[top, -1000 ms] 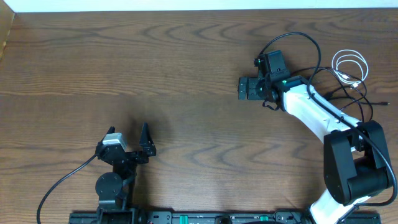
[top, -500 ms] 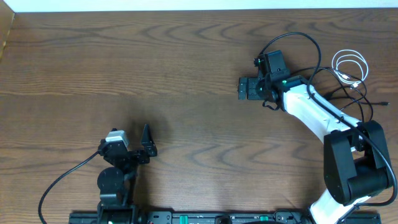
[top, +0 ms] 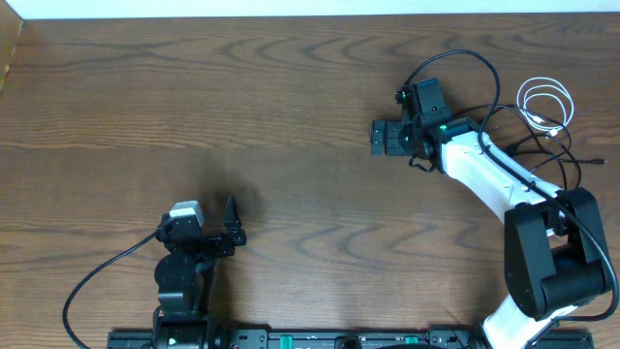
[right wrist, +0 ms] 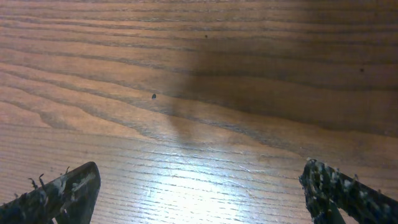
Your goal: Untangle cables
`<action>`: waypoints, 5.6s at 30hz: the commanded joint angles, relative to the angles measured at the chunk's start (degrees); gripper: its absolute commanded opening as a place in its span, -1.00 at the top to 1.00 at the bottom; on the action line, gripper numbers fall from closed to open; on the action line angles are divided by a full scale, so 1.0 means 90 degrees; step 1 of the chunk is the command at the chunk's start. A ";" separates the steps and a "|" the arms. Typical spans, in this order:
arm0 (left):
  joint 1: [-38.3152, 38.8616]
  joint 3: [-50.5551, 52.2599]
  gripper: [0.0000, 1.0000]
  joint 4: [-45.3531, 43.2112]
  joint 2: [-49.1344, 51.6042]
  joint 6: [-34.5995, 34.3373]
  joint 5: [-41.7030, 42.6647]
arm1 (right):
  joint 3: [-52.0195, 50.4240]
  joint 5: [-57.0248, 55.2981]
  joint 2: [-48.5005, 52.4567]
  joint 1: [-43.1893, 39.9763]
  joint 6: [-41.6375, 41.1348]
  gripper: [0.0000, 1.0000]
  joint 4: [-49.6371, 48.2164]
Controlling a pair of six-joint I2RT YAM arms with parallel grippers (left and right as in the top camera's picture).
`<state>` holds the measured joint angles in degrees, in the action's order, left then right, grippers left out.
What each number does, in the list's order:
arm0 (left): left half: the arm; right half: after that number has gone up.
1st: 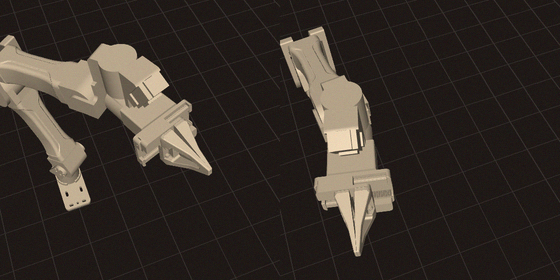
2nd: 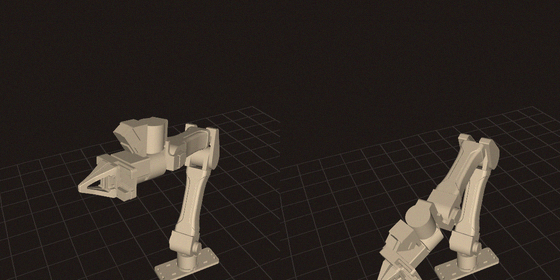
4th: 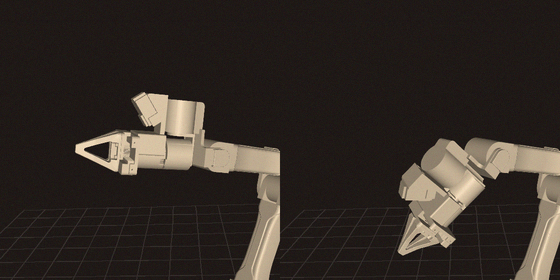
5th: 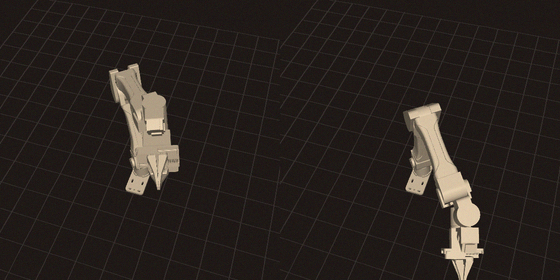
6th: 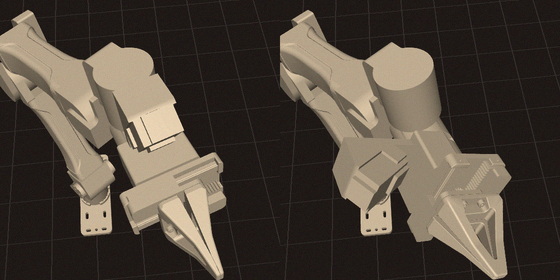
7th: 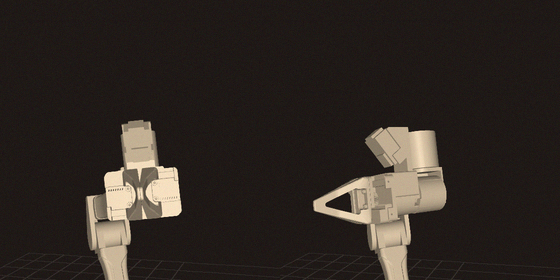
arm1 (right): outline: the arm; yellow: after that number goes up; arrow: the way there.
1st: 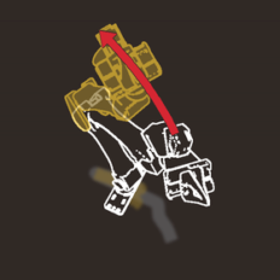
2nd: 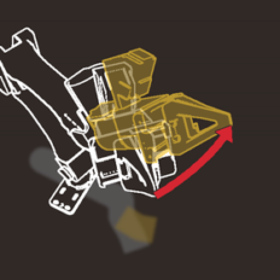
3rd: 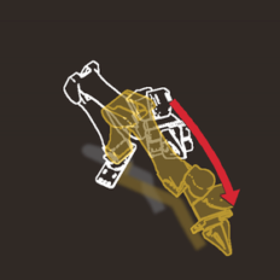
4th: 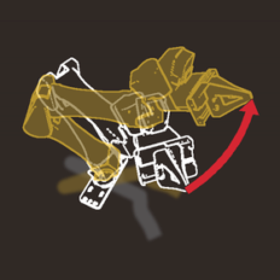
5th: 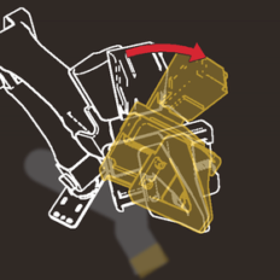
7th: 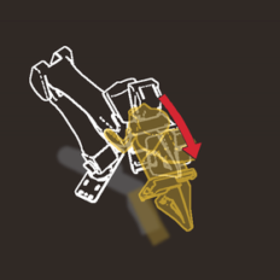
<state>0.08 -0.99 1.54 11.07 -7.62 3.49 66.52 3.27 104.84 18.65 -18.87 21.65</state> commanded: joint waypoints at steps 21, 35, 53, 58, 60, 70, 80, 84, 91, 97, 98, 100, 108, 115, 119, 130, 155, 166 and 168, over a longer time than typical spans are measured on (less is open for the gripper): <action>0.0019 0.0085 -0.97 0.0260 0.0058 0.0058 -0.0012 | -0.0027 0.0032 -0.0126 0.0100 -0.0044 -0.99 0.0005; 0.0019 0.0085 -0.97 0.0257 0.0056 0.0058 -0.0012 | -0.0029 -0.0593 -0.2973 0.0087 -0.0041 -0.99 0.0872; 0.0019 0.0085 -0.97 0.0260 0.0056 0.0058 -0.0012 | -0.0136 -0.0874 -0.6504 0.0075 0.0209 -0.99 0.1836; 0.0019 0.0085 -0.97 0.0260 0.0058 0.0058 -0.0012 | -0.0986 -0.0840 -0.7111 -0.0233 0.0221 -0.99 0.1518; 0.0019 0.0085 -0.97 0.0260 0.0056 0.0058 -0.0010 | -0.1491 -0.0797 -0.7444 -0.0357 0.0221 -0.99 0.1073; 0.0019 0.0085 -0.97 0.0257 0.0056 0.0058 -0.0012 | -0.4673 -0.0381 -0.9381 -0.0823 0.0221 -0.99 -0.2130; 0.0019 0.0085 -0.97 0.0260 0.0058 0.0058 -0.0012 | -0.6722 0.0287 -1.0926 -0.1547 0.0250 -0.99 -0.4799; 0.0019 0.0085 -0.97 0.0257 0.0058 0.0058 -0.0012 | -0.7225 0.0537 -1.1431 -0.1817 0.0284 -0.99 -0.5183; 0.0019 0.0085 -0.97 0.0260 0.0056 0.0058 -0.0012 | -0.7359 0.0680 -1.1613 -0.1909 0.1217 -0.98 -0.4493; 0.0019 0.0085 -0.97 0.0257 0.0056 0.0058 -0.0012 | -0.7359 0.0629 -1.1616 -0.1906 0.2395 -0.98 -0.2985; 0.0019 0.0085 -0.97 0.0257 0.0058 0.0058 -0.0012 | -0.7359 0.0627 -1.1616 -0.1906 0.2528 -0.99 -0.2647; 0.0019 0.0085 -0.97 0.0257 0.0056 0.0058 -0.0012 | -0.7359 0.0517 -1.1616 -0.1906 0.2657 -0.99 -0.2093; 0.0019 0.0085 -0.96 0.0257 0.0058 0.0058 -0.0012 | -0.7356 -0.0202 -1.1618 -0.1897 0.2654 -0.98 -0.1928; 0.0019 0.0085 -0.97 0.0260 0.0058 0.0058 -0.0012 | -0.7356 -0.0170 -1.1618 -0.1897 0.2650 -0.99 -0.1945; 0.0019 0.0085 -0.97 0.0257 0.0058 0.0058 -0.0012 | -0.7356 -0.0168 -1.1618 -0.1897 0.2652 -0.98 -0.1943; 0.0019 0.0085 -0.96 0.0257 0.0056 0.0058 -0.0012 | -0.7356 -0.0170 -1.1616 -0.1897 0.2652 -0.98 -0.1943; 0.0019 0.0085 -0.97 0.0221 -0.1205 0.0058 -0.0012 | -0.7356 -0.0170 -1.1613 -0.1897 0.2652 -0.98 -0.1943; 0.0270 0.0085 -0.97 0.0262 -0.1224 0.0721 -0.0063 | -0.7356 -0.0170 -1.1613 -0.1897 0.2650 -0.98 -0.1943; 0.0362 0.0085 -0.97 0.0262 -0.1224 0.0918 -0.0063 | -0.7356 -0.0170 -1.1613 -0.1897 0.2652 -0.98 -0.1943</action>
<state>2.09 -1.04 1.61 0.62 -4.25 3.29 0.38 2.55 0.69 1.83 4.23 3.88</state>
